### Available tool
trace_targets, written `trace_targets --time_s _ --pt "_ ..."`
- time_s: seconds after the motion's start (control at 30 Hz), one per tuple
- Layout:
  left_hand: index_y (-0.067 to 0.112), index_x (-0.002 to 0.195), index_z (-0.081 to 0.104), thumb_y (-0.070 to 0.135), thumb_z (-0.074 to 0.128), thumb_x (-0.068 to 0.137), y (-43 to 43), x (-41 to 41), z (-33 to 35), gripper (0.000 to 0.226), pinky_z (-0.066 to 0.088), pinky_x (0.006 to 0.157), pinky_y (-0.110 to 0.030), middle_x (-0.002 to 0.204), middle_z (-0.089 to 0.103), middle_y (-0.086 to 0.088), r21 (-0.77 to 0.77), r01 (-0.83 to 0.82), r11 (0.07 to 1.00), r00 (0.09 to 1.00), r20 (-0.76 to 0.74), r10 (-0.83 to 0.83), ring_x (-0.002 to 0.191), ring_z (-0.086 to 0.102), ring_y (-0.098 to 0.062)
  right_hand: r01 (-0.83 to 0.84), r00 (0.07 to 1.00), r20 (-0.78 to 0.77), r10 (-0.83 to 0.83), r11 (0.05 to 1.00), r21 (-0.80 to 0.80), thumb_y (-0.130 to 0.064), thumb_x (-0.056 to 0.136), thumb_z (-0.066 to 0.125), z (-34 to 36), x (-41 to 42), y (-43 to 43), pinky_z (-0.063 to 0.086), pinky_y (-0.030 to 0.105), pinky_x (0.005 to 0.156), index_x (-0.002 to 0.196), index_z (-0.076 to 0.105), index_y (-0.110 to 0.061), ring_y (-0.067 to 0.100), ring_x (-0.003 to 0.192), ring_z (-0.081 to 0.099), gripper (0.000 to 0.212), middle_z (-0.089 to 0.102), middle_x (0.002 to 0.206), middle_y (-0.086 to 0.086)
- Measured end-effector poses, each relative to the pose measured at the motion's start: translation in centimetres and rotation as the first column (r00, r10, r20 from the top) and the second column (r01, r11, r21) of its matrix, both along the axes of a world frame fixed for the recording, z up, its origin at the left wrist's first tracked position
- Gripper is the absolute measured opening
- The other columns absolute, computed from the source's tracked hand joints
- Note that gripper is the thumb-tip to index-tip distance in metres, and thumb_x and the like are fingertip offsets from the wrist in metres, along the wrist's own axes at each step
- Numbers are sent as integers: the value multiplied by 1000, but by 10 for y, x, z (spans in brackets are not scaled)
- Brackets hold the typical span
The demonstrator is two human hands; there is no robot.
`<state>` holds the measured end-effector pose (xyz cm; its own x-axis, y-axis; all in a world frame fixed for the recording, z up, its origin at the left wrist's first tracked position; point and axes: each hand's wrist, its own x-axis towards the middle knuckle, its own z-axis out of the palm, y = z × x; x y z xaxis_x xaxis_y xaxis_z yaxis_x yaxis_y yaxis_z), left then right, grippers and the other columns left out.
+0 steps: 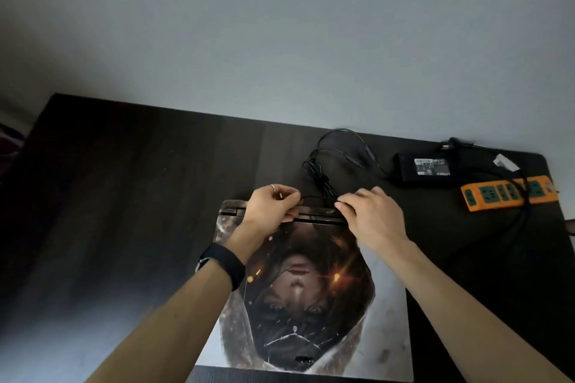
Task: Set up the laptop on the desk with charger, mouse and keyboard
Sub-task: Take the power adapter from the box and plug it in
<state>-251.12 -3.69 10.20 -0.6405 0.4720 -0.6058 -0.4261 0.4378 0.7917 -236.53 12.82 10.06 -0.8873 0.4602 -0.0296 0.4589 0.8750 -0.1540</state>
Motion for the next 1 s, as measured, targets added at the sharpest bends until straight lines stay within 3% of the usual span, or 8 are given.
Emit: trace_targets --time_s 0.1,0.17,0.37,0.47,0.6,0.77,0.83,1.0 --pt "24 95 74 25 70 87 6 -5 -3 9 59 75 -29 77 76 1 -144 129 981 955 -250 -163 70 72 -18 101 989 114 -89 989 -105 -45 98 56 7 -13 2 49 36 73 119 71 -37 27 97 63 27 72 106 -4" --pt "27 102 74 29 68 88 13 -10 -3 15 53 82 -23 92 74 8 -266 209 941 892 -341 -295 84 68 -11 139 972 205 -119 986 -88 -46 101 48 7 -19 -1 49 35 75 135 59 -39 26 103 66 36 69 115 -4" --pt "41 114 67 40 63 90 54 -17 -6 24 55 90 -39 112 71 13 -477 410 778 694 -391 -605 105 65 -15 260 954 158 -255 966 -11 -41 104 45 -1 -34 39 52 38 77 141 54 -34 29 105 65 39 63 125 0" --pt "40 120 65 34 61 92 80 -14 -8 29 54 92 -40 118 69 9 -461 399 793 654 -463 -598 110 63 -18 243 969 57 -241 969 -36 -38 103 48 -11 -33 63 53 39 75 138 56 -29 31 98 67 37 63 125 1" --pt "35 119 68 27 61 94 95 -16 -14 27 52 94 -38 119 69 6 -460 384 801 589 -546 -596 111 62 -20 150 976 -157 -149 989 -8 -37 95 63 -23 4 74 50 34 61 112 60 -18 26 67 70 25 75 96 -4" --pt "30 118 70 29 65 93 88 2 -11 25 48 94 -29 109 72 0 -424 448 787 515 -597 -615 104 63 -18 85 995 -64 -82 995 47 -44 92 60 -16 50 60 45 37 70 102 73 -28 22 92 58 23 74 88 -10" --pt "28 117 71 28 65 93 79 11 -12 24 50 91 -33 103 71 0 -436 450 779 389 -690 -610 100 61 -19 52 999 11 -53 995 86 -53 93 51 -10 52 57 42 38 74 94 76 -31 20 94 56 32 74 81 -12" --pt "19 103 76 5 81 79 70 18 -13 28 57 51 -33 104 74 13 -315 438 842 32 -930 -365 85 62 -19 -84 992 91 85 996 -8 -58 96 31 6 34 75 39 37 84 70 69 -28 15 93 56 55 67 65 -13"
